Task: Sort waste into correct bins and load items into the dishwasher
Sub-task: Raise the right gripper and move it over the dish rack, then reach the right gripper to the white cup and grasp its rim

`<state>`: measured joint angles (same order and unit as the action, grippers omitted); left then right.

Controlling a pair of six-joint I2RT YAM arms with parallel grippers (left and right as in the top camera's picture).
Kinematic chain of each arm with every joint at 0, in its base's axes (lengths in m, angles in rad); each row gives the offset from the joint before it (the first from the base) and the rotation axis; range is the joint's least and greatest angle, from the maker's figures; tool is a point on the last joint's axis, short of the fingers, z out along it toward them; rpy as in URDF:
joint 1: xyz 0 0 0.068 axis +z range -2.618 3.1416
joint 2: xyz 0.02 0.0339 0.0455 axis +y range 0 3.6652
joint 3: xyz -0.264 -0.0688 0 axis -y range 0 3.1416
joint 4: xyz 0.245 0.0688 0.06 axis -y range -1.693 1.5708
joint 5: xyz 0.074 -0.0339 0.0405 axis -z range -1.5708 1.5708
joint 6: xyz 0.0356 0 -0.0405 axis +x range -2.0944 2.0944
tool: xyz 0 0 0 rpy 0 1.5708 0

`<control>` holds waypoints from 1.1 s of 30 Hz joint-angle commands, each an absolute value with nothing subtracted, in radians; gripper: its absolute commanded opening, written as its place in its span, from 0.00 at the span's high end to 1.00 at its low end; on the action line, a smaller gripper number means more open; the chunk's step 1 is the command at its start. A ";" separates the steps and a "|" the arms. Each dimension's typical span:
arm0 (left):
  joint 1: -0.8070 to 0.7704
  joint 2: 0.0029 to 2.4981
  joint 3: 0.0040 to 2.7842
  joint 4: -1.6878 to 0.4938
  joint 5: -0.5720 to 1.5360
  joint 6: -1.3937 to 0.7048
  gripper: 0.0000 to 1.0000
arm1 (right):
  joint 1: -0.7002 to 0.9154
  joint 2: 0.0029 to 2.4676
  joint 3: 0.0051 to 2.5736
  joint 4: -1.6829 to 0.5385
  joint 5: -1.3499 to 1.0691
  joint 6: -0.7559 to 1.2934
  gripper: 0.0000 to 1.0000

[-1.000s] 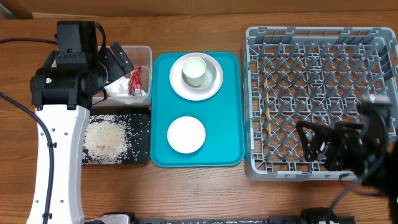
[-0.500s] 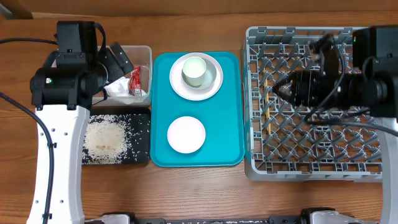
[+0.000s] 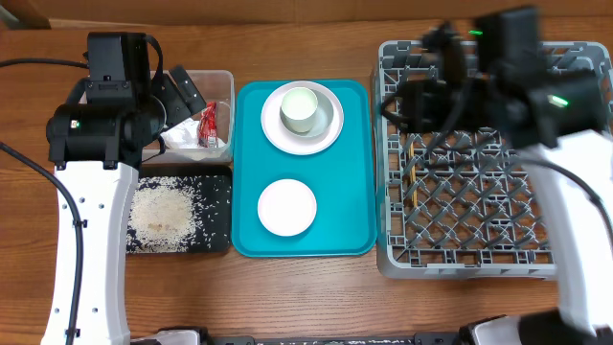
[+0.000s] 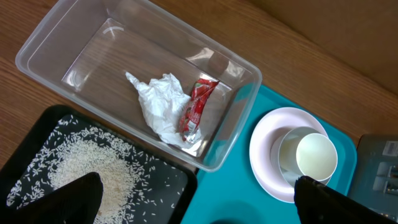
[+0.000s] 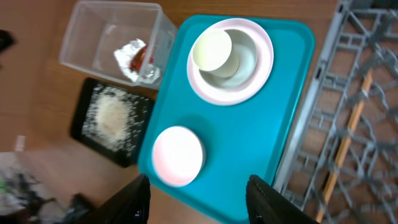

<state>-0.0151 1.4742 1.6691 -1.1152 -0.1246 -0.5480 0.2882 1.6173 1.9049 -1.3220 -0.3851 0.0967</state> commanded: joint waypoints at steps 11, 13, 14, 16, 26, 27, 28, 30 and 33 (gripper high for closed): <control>-0.013 1.479 1.684 -1.115 -0.131 -0.554 0.00 | 0.557 1.861 1.937 -0.990 -0.064 0.070 0.52; -0.013 1.479 1.684 -1.115 -0.131 -0.554 0.00 | 0.586 1.902 1.937 -0.950 -0.017 0.070 0.54; -0.013 1.479 1.684 -1.115 -0.131 -0.554 0.00 | 0.599 1.925 1.937 -0.934 0.006 0.070 0.56; -0.013 1.479 1.684 -1.115 -0.131 -0.554 0.00 | 0.615 1.964 1.937 -0.911 0.033 0.070 0.62; -0.013 1.479 1.684 -1.115 -0.131 -0.554 0.00 | 0.625 2.138 1.937 -0.788 0.032 0.020 0.56; -0.013 1.479 1.684 -1.115 -0.131 -0.554 0.00 | 0.625 2.149 1.937 -0.776 0.032 0.014 0.55; -0.013 1.479 1.684 -1.115 -0.131 -0.554 0.00 | 0.625 2.162 1.937 -0.764 0.032 0.014 0.55; -0.013 1.479 1.684 -1.115 -0.131 -0.554 0.00 | 0.625 2.186 1.937 -0.746 0.032 0.014 0.56; -0.013 1.479 1.684 -1.115 -0.131 -0.554 0.00 | 0.625 2.220 1.937 -0.719 0.025 0.014 0.57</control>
